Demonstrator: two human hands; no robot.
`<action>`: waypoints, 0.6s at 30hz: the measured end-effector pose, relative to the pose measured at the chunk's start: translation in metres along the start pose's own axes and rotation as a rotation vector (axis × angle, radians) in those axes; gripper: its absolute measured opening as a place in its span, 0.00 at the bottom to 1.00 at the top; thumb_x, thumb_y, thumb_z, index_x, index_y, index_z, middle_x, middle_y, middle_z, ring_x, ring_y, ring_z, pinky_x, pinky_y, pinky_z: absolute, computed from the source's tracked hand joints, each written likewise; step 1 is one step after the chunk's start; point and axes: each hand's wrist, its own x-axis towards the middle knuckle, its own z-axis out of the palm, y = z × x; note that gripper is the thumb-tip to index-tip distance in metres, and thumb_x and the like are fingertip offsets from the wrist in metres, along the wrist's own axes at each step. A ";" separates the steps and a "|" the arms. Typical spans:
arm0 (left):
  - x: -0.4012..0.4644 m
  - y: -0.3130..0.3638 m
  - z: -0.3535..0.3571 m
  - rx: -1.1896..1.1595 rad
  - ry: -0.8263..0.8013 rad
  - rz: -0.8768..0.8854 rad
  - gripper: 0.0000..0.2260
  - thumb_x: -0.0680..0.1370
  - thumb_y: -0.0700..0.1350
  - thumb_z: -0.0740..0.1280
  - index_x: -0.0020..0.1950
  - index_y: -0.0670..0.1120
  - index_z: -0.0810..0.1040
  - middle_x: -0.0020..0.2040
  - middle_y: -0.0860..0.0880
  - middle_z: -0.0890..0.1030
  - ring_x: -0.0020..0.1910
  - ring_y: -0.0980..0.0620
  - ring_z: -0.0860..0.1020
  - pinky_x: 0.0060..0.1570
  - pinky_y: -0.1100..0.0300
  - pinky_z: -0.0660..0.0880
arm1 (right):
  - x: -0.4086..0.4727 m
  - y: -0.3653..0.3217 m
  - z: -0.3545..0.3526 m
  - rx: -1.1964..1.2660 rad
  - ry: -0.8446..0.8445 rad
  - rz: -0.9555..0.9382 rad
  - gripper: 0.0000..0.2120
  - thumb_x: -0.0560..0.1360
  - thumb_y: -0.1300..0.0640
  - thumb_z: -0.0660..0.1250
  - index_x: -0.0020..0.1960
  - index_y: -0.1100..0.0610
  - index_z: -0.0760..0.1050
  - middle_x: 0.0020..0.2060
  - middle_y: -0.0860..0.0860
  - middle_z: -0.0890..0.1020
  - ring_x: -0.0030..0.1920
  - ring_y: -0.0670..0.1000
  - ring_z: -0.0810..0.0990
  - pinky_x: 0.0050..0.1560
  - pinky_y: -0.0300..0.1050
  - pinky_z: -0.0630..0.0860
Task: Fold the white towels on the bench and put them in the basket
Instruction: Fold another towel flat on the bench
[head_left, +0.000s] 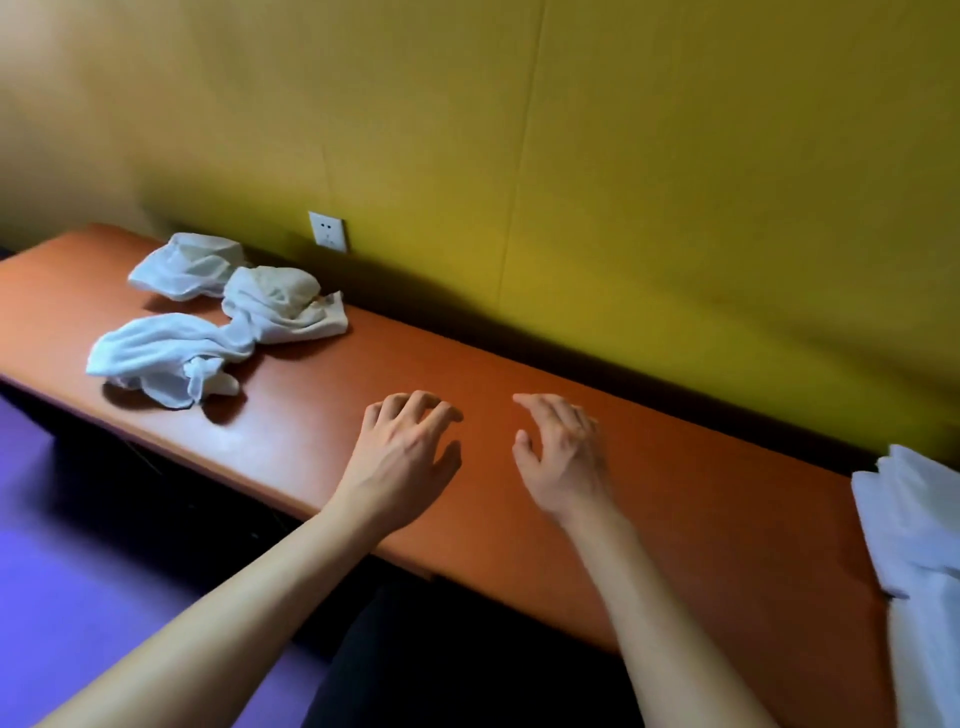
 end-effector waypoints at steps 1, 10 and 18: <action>-0.002 -0.016 0.000 0.010 -0.001 -0.027 0.16 0.77 0.56 0.61 0.62 0.53 0.77 0.58 0.51 0.78 0.57 0.43 0.75 0.56 0.47 0.71 | 0.008 -0.013 0.010 0.013 -0.020 -0.017 0.21 0.77 0.53 0.62 0.69 0.50 0.74 0.64 0.49 0.78 0.63 0.53 0.75 0.63 0.51 0.70; -0.018 -0.157 0.016 0.089 -0.016 -0.296 0.20 0.74 0.57 0.57 0.60 0.53 0.79 0.56 0.51 0.80 0.54 0.43 0.77 0.54 0.48 0.73 | 0.074 -0.097 0.111 0.067 -0.241 -0.143 0.22 0.78 0.53 0.62 0.71 0.50 0.72 0.66 0.50 0.76 0.65 0.53 0.73 0.65 0.52 0.67; -0.007 -0.287 0.052 0.202 -0.025 -0.479 0.20 0.74 0.51 0.69 0.65 0.49 0.76 0.62 0.47 0.76 0.59 0.40 0.75 0.56 0.45 0.71 | 0.119 -0.142 0.192 0.097 -0.333 -0.190 0.25 0.73 0.49 0.59 0.70 0.48 0.73 0.63 0.51 0.77 0.62 0.56 0.75 0.61 0.51 0.68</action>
